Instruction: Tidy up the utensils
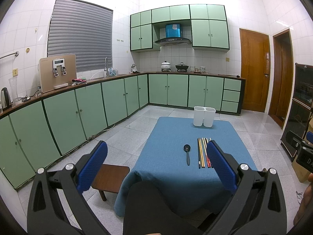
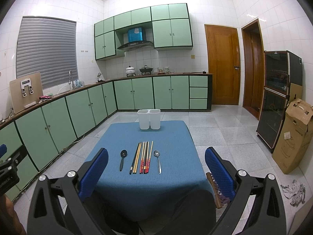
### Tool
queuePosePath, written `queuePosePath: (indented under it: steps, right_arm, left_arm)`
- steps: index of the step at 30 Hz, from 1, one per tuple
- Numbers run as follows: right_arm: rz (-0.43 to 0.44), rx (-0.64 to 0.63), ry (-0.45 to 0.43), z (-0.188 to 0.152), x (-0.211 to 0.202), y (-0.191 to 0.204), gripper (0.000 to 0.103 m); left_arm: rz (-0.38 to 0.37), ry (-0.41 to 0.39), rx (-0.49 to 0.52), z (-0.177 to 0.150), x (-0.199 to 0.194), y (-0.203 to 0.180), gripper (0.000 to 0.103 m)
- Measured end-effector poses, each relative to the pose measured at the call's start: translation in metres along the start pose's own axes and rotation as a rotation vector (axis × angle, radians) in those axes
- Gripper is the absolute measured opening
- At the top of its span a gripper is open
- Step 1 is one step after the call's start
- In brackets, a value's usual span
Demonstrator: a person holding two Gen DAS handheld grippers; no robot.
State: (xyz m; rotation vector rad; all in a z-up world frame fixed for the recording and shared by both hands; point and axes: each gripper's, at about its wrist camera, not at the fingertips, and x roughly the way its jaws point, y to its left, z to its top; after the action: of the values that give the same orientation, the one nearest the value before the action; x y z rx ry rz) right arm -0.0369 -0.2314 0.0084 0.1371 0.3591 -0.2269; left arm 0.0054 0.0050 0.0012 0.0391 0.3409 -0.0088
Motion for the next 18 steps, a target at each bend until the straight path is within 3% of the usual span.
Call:
queuePosePath:
  steps: [18]
  right_arm:
    - [-0.001,-0.001,0.0,-0.0015,-0.0006,0.0009,0.097]
  left_arm:
    - [0.0,0.002,0.001,-0.001,-0.0001,-0.0018,0.098]
